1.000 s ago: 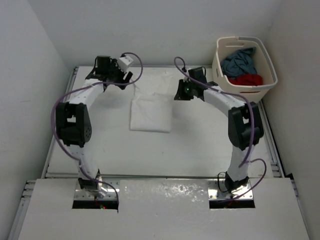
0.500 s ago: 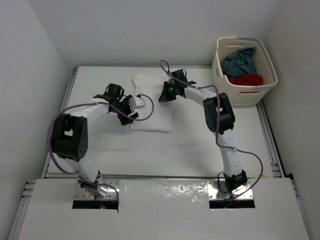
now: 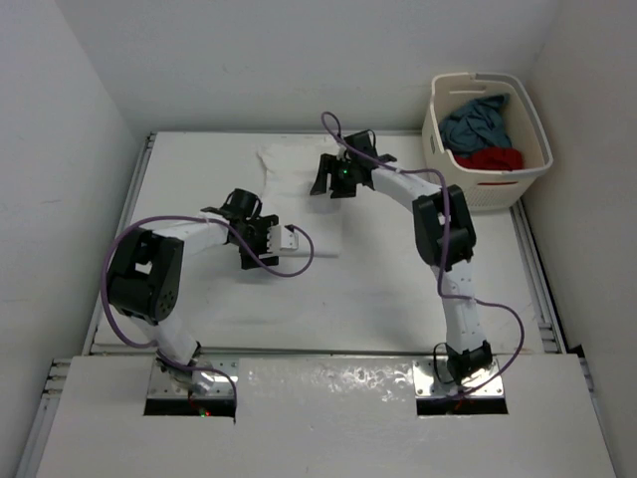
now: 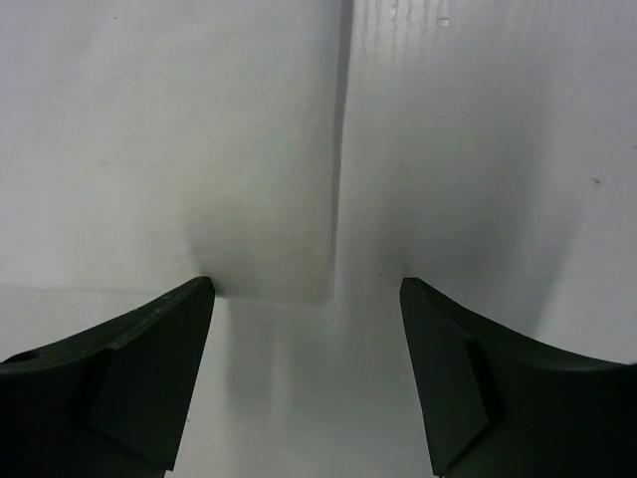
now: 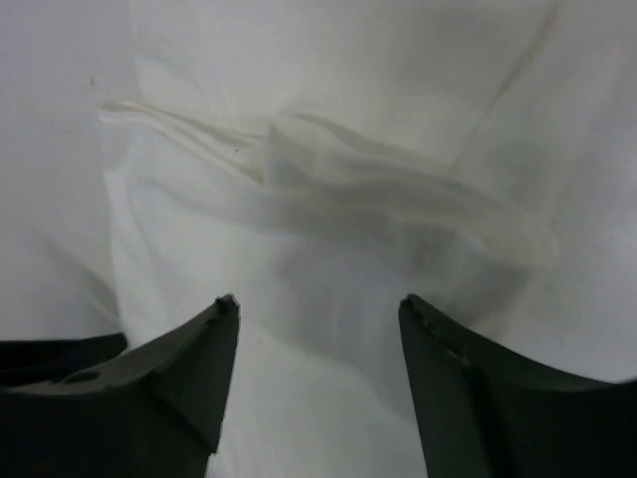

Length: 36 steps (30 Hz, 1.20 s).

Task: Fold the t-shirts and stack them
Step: Fold the folded rectangular tshirt in 1/3 of the way, then grab one side of the 2/3 rectangular tshirt with both arms

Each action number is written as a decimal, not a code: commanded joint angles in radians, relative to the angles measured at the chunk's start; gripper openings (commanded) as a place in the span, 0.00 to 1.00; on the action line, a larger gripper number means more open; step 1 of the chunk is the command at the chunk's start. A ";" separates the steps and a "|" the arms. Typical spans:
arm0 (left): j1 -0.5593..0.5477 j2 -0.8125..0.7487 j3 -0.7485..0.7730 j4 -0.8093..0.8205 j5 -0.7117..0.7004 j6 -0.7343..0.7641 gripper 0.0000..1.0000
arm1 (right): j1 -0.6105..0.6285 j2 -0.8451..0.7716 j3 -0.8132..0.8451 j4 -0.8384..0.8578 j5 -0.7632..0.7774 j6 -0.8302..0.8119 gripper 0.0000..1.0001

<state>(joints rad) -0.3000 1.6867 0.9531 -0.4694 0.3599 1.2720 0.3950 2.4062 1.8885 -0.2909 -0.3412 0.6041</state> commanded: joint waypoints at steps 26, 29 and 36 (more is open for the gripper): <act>-0.034 0.010 -0.048 0.221 -0.021 -0.144 0.00 | 0.065 -0.429 -0.904 0.437 -0.088 0.387 0.44; -0.034 0.007 -0.039 0.201 -0.027 -0.151 0.00 | 0.076 -0.441 -0.924 0.429 -0.079 0.402 0.49; -0.028 -0.047 -0.007 0.013 -0.027 -0.125 0.00 | 0.073 -0.472 -0.907 0.355 -0.079 0.367 0.00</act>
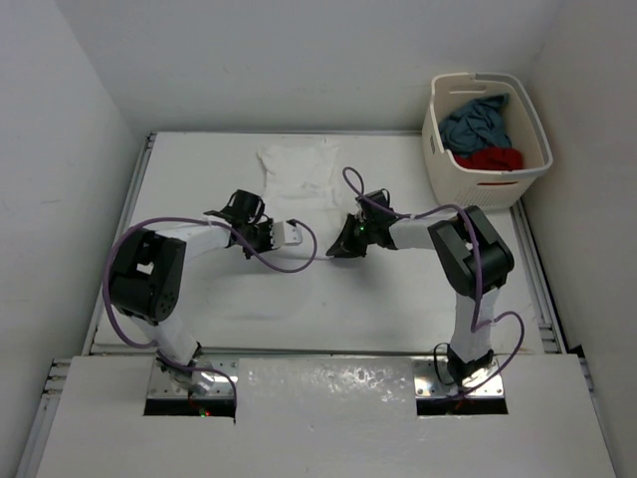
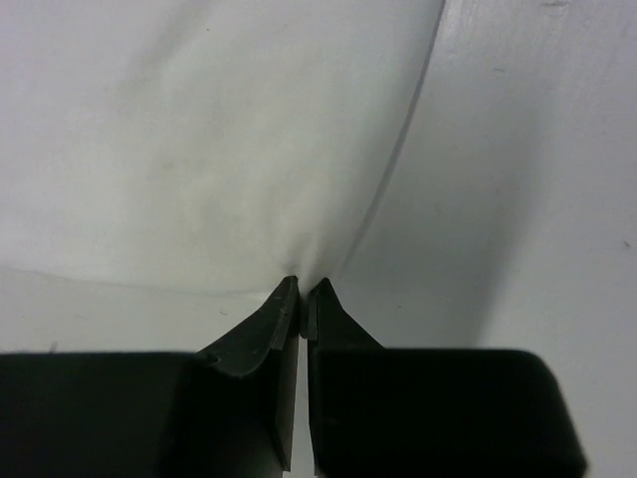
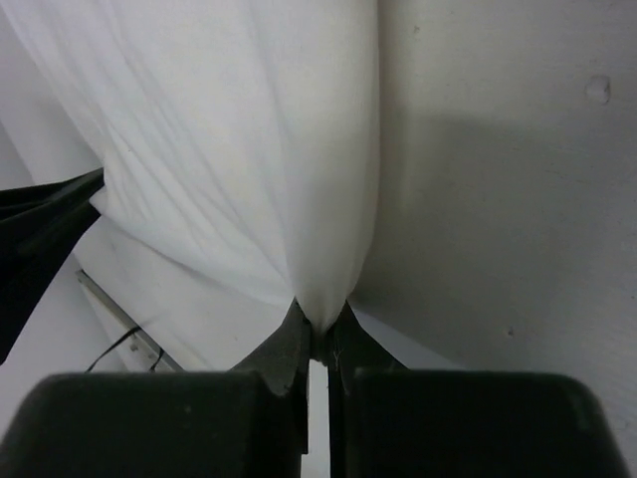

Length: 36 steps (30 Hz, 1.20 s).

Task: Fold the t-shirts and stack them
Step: Grab one side of the 2/3 rectangular tshirt with both arms, then fold the long partially folded tshirt into a neat square

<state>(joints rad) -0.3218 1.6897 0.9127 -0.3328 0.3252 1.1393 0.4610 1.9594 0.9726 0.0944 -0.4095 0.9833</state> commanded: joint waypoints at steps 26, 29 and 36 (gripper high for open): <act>-0.005 -0.434 0.328 -0.753 0.153 -0.202 0.00 | 0.101 -0.539 0.122 -0.693 -0.075 -0.175 0.00; 0.032 -0.355 0.386 -0.671 0.101 -0.220 0.00 | 0.035 -0.427 0.216 -0.679 -0.075 -0.215 0.00; 0.112 -0.148 0.540 -0.568 0.043 -0.263 0.00 | -0.025 -0.199 0.382 -0.630 -0.080 -0.229 0.00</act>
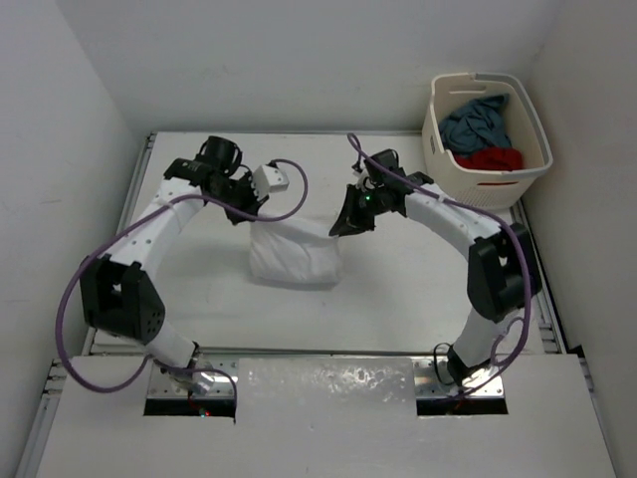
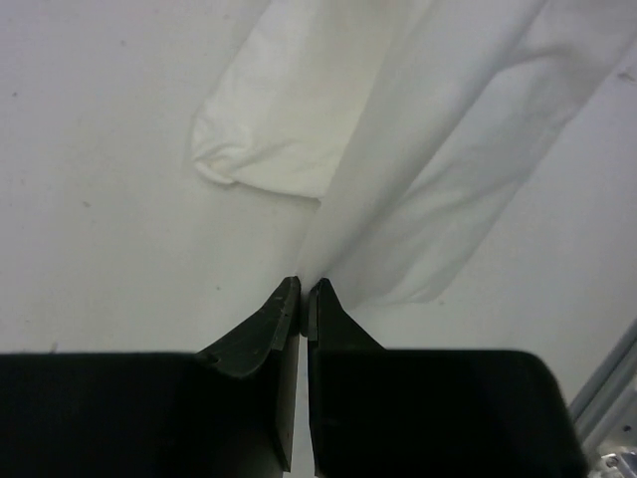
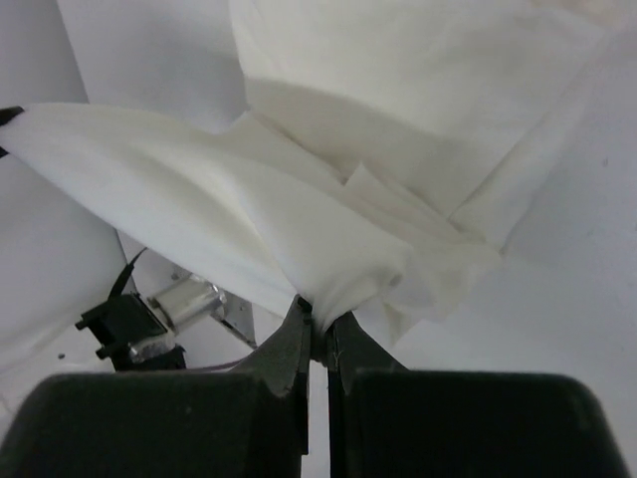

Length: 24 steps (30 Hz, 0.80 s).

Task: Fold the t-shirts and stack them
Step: Fold the long partially folded tshirt into a neat square

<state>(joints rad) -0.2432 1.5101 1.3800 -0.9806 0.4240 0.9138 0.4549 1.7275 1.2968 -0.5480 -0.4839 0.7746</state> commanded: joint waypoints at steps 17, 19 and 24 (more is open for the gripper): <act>0.032 0.240 0.097 0.417 -0.077 -0.233 0.00 | -0.128 0.171 0.125 0.128 0.106 0.083 0.00; 0.032 0.263 0.100 0.433 -0.082 -0.240 0.00 | -0.133 0.211 0.143 0.126 0.117 0.083 0.00; 0.030 0.343 0.116 0.453 -0.129 -0.239 0.00 | -0.147 0.294 0.213 0.129 0.149 0.100 0.01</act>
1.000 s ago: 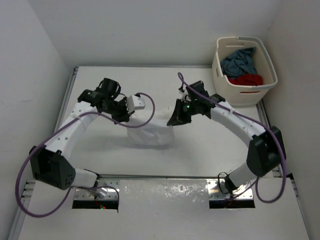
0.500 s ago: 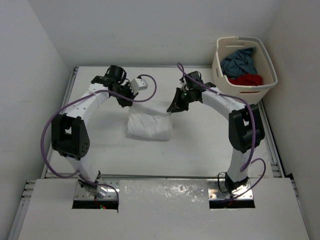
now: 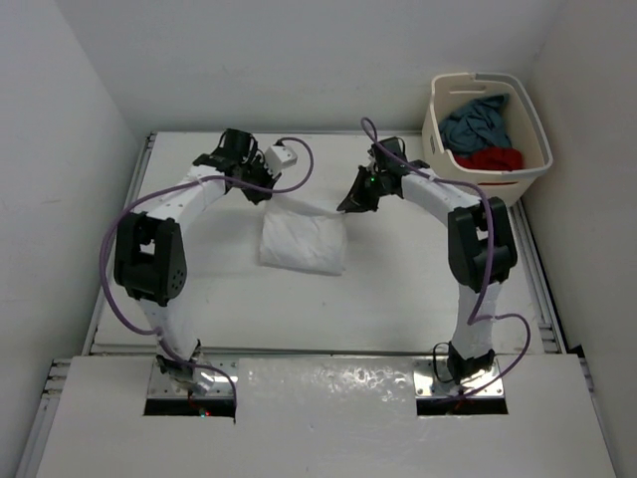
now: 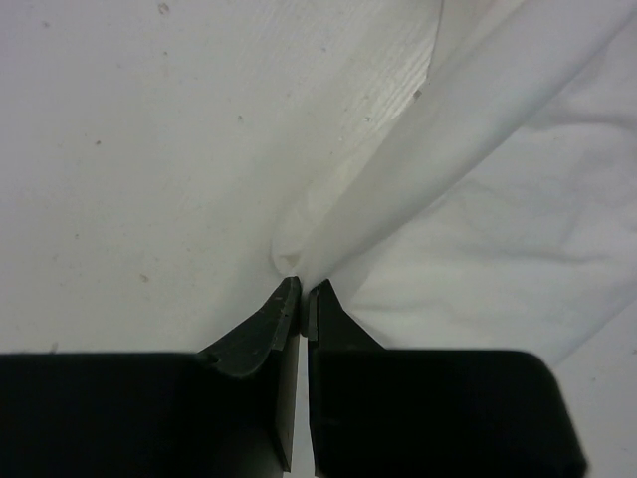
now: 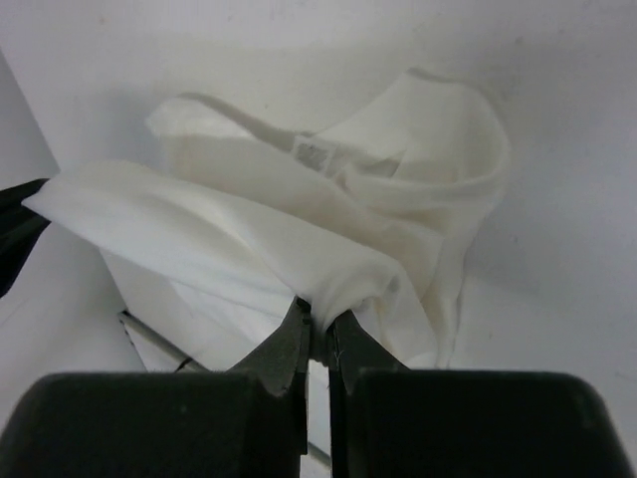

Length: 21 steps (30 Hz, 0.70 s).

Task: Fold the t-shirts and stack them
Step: Fold the long partially folded tshirt into a neat square

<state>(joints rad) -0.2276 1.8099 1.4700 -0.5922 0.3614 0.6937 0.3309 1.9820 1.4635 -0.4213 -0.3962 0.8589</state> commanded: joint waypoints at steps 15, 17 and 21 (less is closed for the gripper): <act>0.068 0.194 0.308 0.038 -0.177 -0.337 0.82 | -0.061 0.155 0.351 -0.076 0.221 -0.219 0.82; 0.074 0.126 0.270 0.063 -0.179 -0.365 0.83 | -0.046 0.074 0.305 -0.059 0.226 -0.265 0.76; 0.070 0.000 0.128 0.109 -0.046 -0.408 0.68 | 0.029 -0.044 0.123 0.005 0.209 -0.288 0.35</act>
<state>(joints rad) -0.1555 1.9495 1.6775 -0.5369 0.2096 0.3634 0.2924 2.0666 1.6733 -0.4805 -0.1814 0.6254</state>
